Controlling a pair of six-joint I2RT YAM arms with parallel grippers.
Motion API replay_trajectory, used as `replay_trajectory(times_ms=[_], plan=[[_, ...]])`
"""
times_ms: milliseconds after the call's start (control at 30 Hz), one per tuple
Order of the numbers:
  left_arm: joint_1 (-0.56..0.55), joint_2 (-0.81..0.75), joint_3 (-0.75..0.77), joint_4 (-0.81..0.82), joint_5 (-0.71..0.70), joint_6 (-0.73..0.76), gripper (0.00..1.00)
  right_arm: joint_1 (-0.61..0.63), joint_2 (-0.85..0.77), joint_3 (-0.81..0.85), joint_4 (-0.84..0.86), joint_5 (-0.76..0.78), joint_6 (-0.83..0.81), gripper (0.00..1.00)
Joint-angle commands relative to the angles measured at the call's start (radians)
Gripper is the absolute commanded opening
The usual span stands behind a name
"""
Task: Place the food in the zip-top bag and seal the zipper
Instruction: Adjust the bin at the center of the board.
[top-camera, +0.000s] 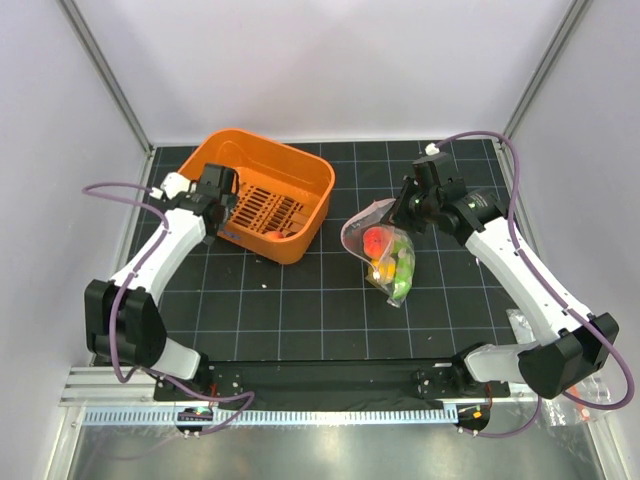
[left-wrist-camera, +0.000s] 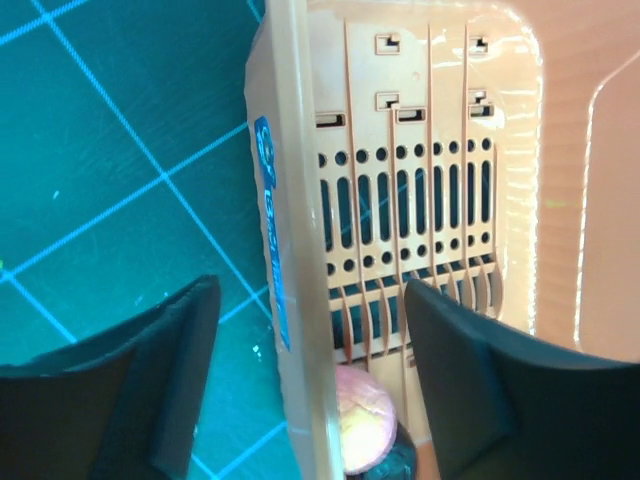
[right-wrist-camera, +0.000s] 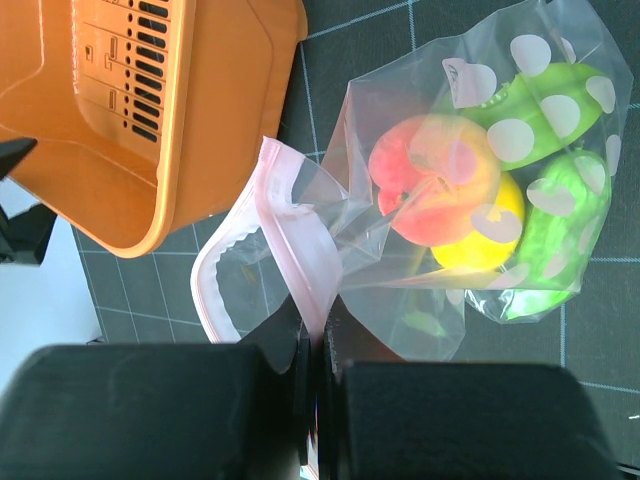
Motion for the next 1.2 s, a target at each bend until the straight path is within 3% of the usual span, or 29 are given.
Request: replay_trajectory(times_ms=[0, 67, 200, 267, 400, 467, 600, 767, 1167], plan=[[0.002, 0.018, 0.086, -0.178, -0.022, 0.042, 0.89, -0.001, -0.021, 0.028, 0.020, 0.008, 0.001, 0.01], [0.002, 0.008, 0.130, -0.188, -0.008, 0.123, 0.94, -0.001, -0.022, 0.028, 0.020, 0.010, 0.001, 0.01], [-0.002, -0.004, 0.243, -0.200, 0.028, 0.378, 0.95, -0.001, -0.022, 0.025, 0.020, 0.005, -0.001, 0.01], [-0.003, 0.033, 0.381, -0.263, 0.067, 0.525, 0.95, -0.001, -0.021, 0.023, 0.018, 0.002, -0.001, 0.01], [-0.003, 0.090, 0.573, -0.312, 0.205, 0.700, 1.00, -0.001, -0.016, 0.026, 0.020, -0.001, -0.002, 0.01], [-0.003, 0.123, 0.598, -0.304, 0.357, 0.812, 1.00, -0.001, -0.016, 0.026, 0.021, -0.004, -0.001, 0.01], [-0.006, 0.238, 0.696, -0.382, 0.495, 0.875, 1.00, -0.001, -0.011, 0.037, 0.024, -0.005, -0.002, 0.01], [-0.032, 0.326, 0.715, -0.451, 0.658, 0.923, 1.00, -0.001, -0.008, 0.045, 0.009, 0.001, -0.007, 0.01], [-0.133, 0.401, 0.563, -0.447, 0.793, 1.030, 1.00, -0.001, -0.022, 0.014, 0.016, -0.001, 0.002, 0.01]])
